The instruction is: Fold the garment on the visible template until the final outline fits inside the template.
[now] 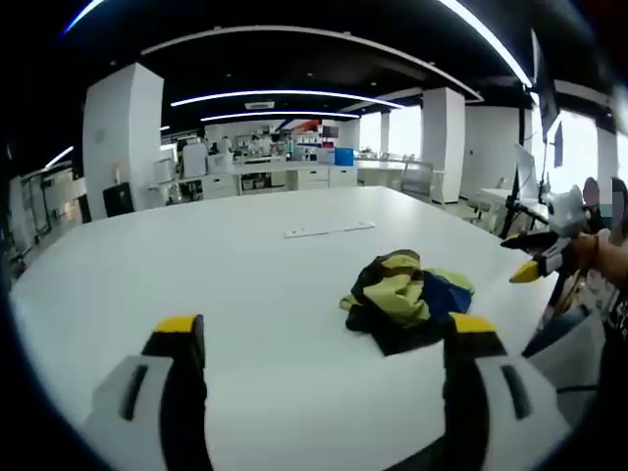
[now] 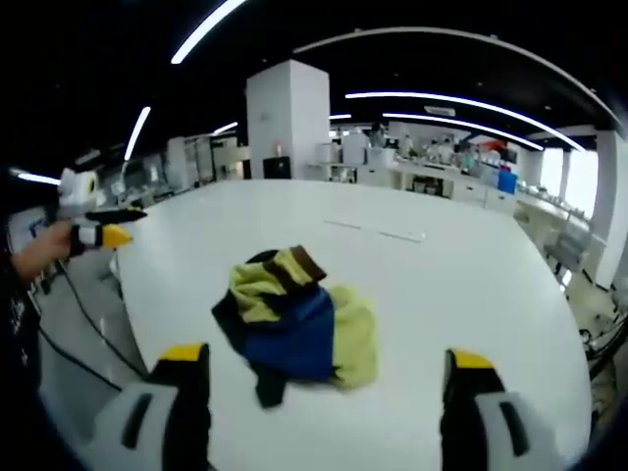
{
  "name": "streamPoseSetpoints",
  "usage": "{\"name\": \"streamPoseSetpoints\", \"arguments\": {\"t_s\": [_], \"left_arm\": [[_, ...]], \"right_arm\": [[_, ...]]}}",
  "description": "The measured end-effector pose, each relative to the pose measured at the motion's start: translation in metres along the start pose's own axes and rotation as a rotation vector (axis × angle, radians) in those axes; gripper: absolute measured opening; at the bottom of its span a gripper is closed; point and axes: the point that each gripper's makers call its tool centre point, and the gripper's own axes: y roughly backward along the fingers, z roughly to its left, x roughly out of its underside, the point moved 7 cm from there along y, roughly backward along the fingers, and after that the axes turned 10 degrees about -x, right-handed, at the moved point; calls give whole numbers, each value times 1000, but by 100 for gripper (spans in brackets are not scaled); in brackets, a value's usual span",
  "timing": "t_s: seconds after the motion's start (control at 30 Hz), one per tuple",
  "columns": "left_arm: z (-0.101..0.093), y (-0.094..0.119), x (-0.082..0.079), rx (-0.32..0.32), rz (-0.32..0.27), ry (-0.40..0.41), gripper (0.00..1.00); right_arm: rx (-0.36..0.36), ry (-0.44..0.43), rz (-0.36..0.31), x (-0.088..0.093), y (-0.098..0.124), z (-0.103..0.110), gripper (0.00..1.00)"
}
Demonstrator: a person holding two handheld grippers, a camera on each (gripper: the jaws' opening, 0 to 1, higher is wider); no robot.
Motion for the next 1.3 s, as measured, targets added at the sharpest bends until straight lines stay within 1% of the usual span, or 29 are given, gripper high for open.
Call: {"name": "streamPoseSetpoints", "arguments": {"t_s": [0.2,0.4,0.93,1.13,1.3], "left_arm": [[2,0,3,-1,9,1,99],[2,1,0,-2,3,1,99],[3,-1,-1,4,10,-15,99],[1,-2,-1,20,9,-7,99],[0,-4,-6,38,0,16,98]], "right_arm": [[-2,3,3,-1,-2,1,100],[-4,10,2,-4,-1,1,100],[-1,13,6,-3,2,0,100],[-6,14,10,-4,2,2,100],[-13,16,21,-3,2,5,100]]}}
